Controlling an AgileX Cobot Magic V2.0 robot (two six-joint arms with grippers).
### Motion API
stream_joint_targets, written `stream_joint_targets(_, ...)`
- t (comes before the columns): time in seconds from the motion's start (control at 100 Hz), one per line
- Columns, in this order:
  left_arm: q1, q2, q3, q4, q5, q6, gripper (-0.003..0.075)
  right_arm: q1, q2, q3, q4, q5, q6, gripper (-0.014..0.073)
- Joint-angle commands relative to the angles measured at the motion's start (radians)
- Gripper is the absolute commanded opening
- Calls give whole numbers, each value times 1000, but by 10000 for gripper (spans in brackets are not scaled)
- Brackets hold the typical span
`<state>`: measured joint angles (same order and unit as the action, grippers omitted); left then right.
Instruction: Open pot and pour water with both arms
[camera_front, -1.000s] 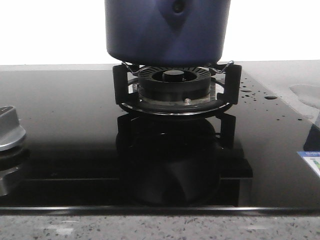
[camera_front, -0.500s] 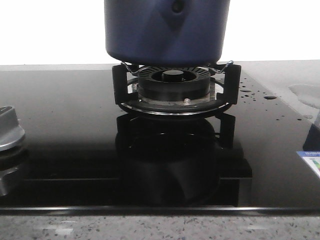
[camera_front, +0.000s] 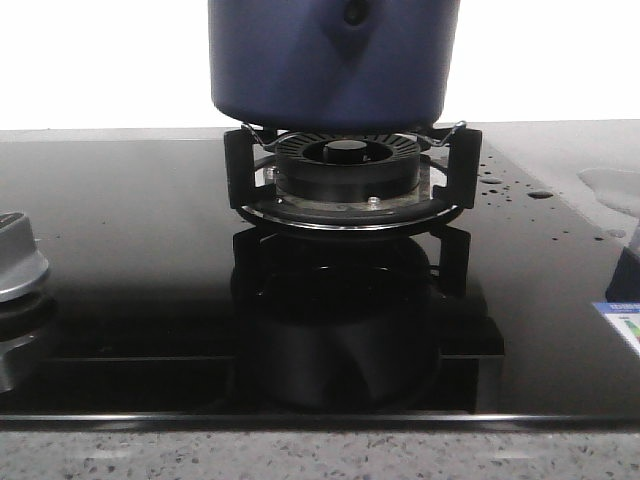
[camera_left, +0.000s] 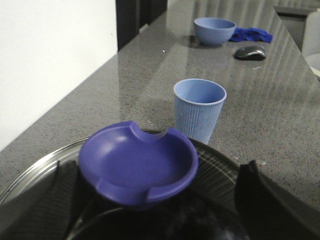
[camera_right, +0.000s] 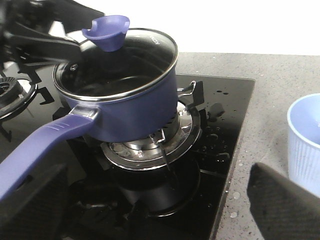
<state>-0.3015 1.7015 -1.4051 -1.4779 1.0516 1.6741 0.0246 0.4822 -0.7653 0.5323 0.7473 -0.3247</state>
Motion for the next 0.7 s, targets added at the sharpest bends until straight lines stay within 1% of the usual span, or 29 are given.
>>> stream_joint_targets(0.0, -11, -17, -47, -74, 18, 4, 556, -5, 13, -33, 32, -72, -12, 656)
stream_joint_targets(0.18, -23, 9, -54, -111, 13, 4, 556, -5, 13, -33, 34, -69, -12, 656)
stream_joint_targets(0.31, -63, 11, -54, -115, 4, 4, 552, -5, 13, -33, 34, -70, -12, 656)
stream_joint_targets(0.38, -76, 11, -54, -122, 2, 4, 536, -5, 13, -33, 34, -72, -12, 656)
stream_joint_targets(0.45, -80, 11, -54, -122, -16, 4, 499, -5, 13, -33, 34, -72, -12, 656)
stream_joint_targets(0.52, -80, 11, -54, -126, -22, 4, 442, -5, 13, -33, 34, -74, -12, 656)
stream_joint_targets(0.69, -80, 11, -54, -136, -13, 4, 266, -5, 13, -33, 27, -91, -12, 656)
